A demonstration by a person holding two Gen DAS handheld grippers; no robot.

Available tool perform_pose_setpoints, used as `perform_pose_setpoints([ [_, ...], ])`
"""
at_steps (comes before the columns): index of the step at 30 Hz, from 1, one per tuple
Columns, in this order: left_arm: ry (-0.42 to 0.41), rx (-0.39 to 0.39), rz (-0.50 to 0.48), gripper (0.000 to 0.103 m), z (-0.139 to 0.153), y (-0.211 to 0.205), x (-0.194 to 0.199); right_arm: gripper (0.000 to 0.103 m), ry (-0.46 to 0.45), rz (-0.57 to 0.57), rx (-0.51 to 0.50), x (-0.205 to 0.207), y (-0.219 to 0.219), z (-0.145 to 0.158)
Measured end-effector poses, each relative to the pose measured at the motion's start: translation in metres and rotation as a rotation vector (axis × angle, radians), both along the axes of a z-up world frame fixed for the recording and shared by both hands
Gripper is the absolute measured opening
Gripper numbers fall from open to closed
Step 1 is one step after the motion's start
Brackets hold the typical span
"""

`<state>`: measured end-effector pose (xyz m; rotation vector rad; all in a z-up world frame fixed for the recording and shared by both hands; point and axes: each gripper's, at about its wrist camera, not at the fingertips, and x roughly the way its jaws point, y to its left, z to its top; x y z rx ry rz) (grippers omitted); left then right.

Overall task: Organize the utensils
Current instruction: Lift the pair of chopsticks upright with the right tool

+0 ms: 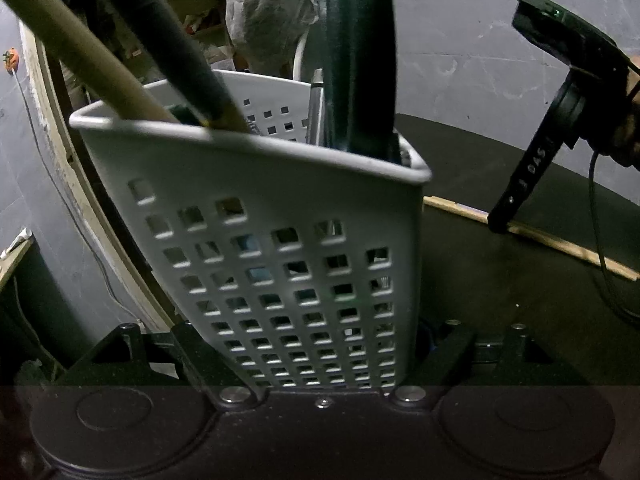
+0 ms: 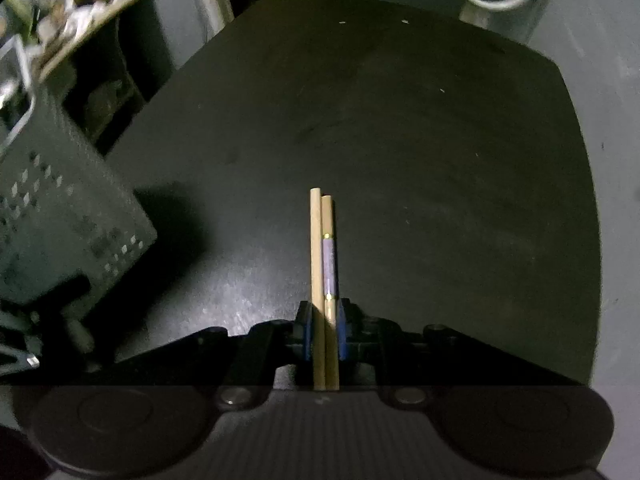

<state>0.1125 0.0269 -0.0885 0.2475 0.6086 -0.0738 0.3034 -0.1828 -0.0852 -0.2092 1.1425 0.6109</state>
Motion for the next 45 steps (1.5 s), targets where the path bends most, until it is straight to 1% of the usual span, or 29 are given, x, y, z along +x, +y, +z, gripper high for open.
perform_pose_setpoints([
  [2, -0.001, 0.0, 0.001, 0.082, 0.0, 0.001, -0.001, 0.012, 0.012, -0.033, 0.048, 0.0, -0.008, -0.001],
  [3, -0.001, 0.001, 0.003, 0.082, 0.0, 0.001, -0.001, 0.012, 0.018, -0.039, 0.088, -0.001, -0.013, -0.002],
  [11, 0.0, 0.002, 0.001, 0.082, 0.0, 0.0, -0.001, 0.013, 0.051, -0.107, 0.248, -0.009, -0.037, -0.007],
  [16, 0.0, 0.002, 0.0, 0.082, -0.001, 0.0, -0.001, 0.013, 0.086, -0.193, 0.417, -0.007, -0.056, -0.015],
  [19, 0.0, 0.002, 0.0, 0.082, -0.001, 0.0, -0.001, 0.013, 0.105, -0.229, 0.498, -0.009, -0.064, -0.021],
  [25, 0.0, 0.002, 0.0, 0.082, -0.001, 0.0, -0.001, 0.013, 0.09, -0.255, 0.623, -0.015, -0.072, -0.025],
  [35, -0.001, 0.004, -0.002, 0.082, 0.0, 0.0, -0.001, 0.013, 0.013, -0.267, 0.758, -0.019, -0.082, -0.015],
  [45, -0.008, 0.013, -0.014, 0.083, -0.003, 0.002, -0.002, 0.014, -0.025, -0.295, 0.861, -0.027, -0.091, -0.016],
])
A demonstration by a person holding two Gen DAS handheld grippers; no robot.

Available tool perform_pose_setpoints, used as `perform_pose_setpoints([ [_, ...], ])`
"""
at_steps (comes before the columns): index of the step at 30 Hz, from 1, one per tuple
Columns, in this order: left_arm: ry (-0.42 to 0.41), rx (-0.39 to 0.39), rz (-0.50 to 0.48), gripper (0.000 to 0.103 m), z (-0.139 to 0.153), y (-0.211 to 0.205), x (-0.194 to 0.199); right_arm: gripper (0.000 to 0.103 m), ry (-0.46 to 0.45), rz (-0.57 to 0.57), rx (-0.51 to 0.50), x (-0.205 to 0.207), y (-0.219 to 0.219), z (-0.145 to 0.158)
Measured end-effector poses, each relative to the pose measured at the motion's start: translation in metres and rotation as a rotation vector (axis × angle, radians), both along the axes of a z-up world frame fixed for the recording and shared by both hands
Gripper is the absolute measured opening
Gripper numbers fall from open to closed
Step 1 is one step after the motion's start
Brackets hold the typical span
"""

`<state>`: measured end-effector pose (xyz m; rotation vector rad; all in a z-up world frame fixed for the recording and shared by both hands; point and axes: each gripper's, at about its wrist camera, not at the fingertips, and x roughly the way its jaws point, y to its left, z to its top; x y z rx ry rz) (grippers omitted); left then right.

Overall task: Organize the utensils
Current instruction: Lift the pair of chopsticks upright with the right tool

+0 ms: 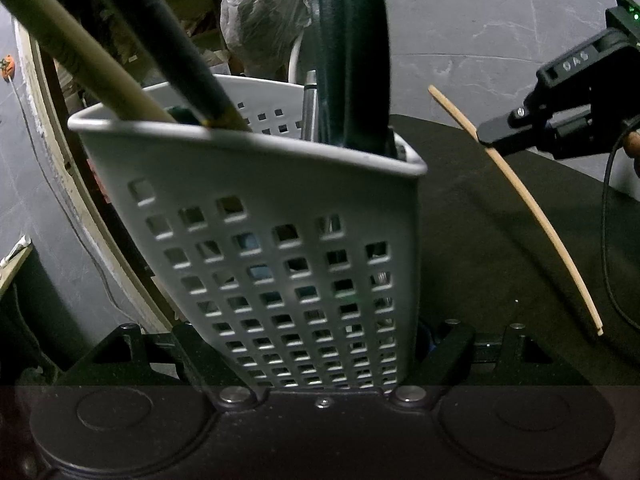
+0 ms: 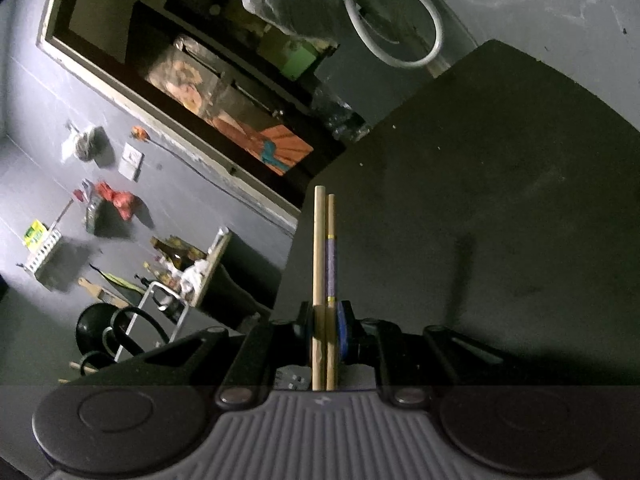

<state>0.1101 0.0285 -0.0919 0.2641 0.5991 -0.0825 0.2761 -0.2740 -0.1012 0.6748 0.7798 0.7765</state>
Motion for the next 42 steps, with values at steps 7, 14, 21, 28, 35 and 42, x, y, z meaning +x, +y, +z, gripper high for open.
perform_pose_setpoints([
  [7, -0.006, 0.003, -0.008, 0.083, -0.002, 0.0, -0.002, 0.014, -0.054, -0.004, 0.005, -0.005, 0.0, 0.014],
  [14, -0.008, 0.003, -0.01, 0.082, -0.003, 0.001, -0.002, 0.014, -0.131, -0.01, 0.03, -0.012, 0.0, 0.041],
  [21, -0.009, 0.003, -0.01, 0.082, -0.004, 0.001, -0.002, 0.014, -0.254, -0.002, 0.062, -0.013, 0.006, 0.089],
  [28, -0.01, 0.003, -0.011, 0.082, -0.004, 0.001, -0.003, 0.014, -0.401, 0.012, 0.124, -0.008, 0.023, 0.143],
  [35, -0.011, 0.003, -0.012, 0.082, -0.004, 0.002, -0.003, 0.014, -0.484, 0.047, 0.175, 0.004, 0.064, 0.169],
  [42, -0.01, 0.001, -0.011, 0.082, -0.004, 0.002, -0.003, 0.014, -0.51, 0.107, 0.212, 0.02, 0.102, 0.181],
])
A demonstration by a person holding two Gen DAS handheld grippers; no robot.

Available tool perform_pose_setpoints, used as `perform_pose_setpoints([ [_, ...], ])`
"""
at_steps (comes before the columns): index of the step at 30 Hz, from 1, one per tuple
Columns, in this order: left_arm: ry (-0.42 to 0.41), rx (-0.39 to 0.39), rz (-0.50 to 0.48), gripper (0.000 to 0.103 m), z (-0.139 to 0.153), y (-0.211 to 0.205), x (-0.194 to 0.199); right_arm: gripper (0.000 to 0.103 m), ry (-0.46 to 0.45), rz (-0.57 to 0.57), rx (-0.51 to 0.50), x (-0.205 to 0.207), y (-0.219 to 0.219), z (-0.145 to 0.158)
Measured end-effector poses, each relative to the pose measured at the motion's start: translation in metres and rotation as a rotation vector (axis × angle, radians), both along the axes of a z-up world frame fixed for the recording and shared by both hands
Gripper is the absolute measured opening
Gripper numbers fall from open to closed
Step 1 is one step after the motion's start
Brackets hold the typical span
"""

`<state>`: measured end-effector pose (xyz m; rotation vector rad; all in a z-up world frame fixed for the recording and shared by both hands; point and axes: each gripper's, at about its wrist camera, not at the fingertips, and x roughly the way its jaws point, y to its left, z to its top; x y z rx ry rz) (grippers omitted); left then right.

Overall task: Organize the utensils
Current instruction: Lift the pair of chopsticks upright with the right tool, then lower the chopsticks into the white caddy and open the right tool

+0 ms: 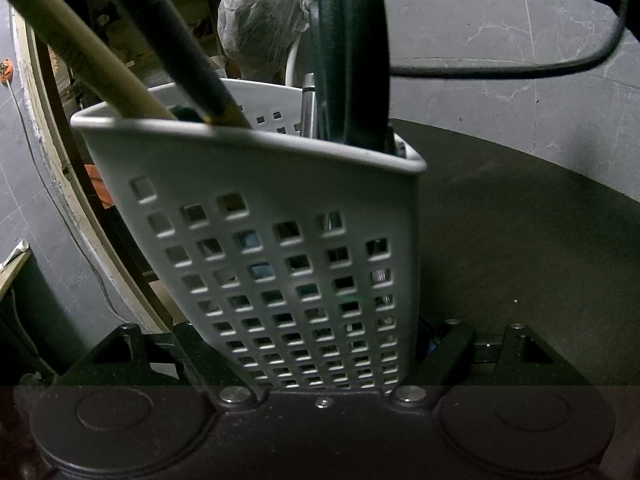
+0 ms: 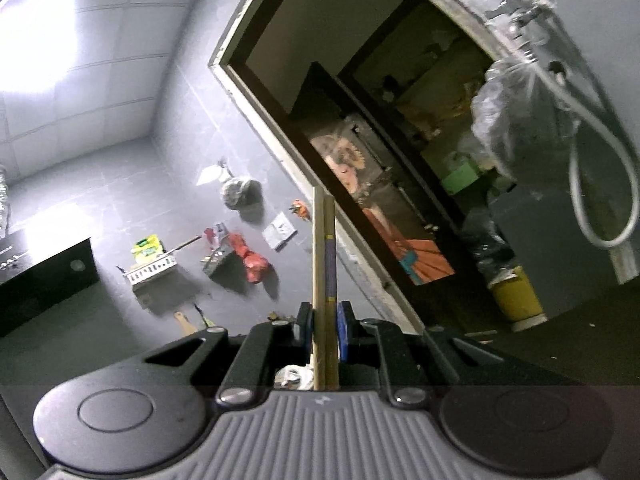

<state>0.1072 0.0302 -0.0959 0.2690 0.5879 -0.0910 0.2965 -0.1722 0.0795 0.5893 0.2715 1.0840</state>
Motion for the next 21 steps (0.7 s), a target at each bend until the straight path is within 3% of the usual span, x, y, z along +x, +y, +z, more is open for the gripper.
perform_pose_setpoints([
  [11, -0.006, -0.004, 0.002, 0.082, 0.0, 0.001, 0.0, 0.014, -0.015, 0.037, -0.057, 0.003, 0.03, -0.013],
  [21, -0.01, -0.008, 0.006, 0.082, -0.002, 0.002, 0.001, 0.014, -0.039, -0.022, -0.094, -0.014, 0.031, -0.038],
])
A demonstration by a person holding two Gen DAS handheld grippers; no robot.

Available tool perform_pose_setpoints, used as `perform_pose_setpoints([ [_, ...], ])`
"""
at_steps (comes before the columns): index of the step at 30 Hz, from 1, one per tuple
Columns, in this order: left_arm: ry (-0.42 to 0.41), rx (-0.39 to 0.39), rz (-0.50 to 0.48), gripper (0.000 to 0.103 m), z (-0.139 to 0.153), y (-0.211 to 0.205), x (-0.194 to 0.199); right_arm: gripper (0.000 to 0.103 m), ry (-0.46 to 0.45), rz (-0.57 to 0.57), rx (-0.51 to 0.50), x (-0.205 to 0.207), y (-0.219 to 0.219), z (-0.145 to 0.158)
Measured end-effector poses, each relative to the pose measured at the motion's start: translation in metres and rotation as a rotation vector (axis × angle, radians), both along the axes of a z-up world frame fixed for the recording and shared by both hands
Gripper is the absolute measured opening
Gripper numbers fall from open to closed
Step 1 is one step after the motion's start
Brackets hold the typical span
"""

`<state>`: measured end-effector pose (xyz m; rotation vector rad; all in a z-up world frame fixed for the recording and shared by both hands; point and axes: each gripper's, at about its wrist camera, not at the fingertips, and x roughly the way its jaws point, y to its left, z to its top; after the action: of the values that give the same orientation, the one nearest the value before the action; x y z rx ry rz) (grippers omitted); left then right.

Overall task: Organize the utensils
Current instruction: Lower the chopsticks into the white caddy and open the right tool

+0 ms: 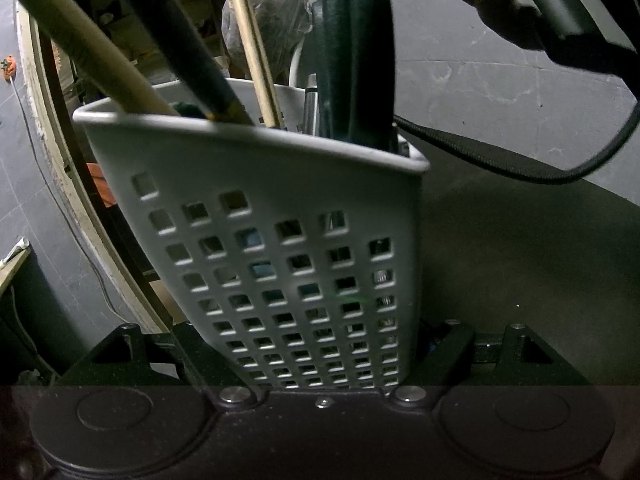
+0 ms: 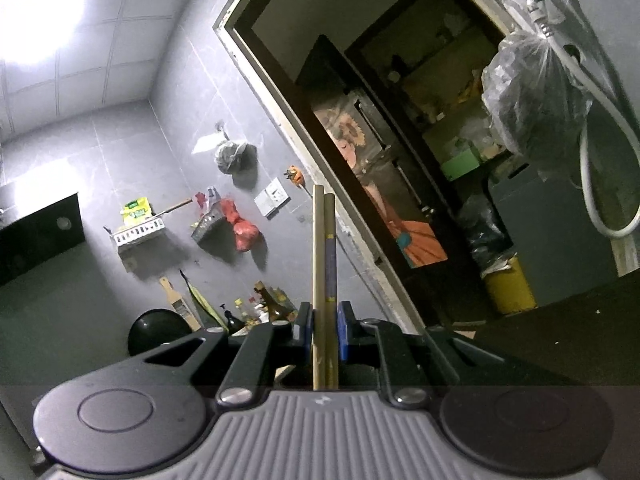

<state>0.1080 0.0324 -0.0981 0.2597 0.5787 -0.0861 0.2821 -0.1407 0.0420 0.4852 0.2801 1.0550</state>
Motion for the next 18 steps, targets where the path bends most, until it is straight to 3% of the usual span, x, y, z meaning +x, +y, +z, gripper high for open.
perform_pose_setpoints([
  [18, -0.008, 0.005, -0.009, 0.082, -0.003, 0.0, -0.003, 0.017, -0.147, -0.041, -0.146, -0.056, 0.0, -0.016],
])
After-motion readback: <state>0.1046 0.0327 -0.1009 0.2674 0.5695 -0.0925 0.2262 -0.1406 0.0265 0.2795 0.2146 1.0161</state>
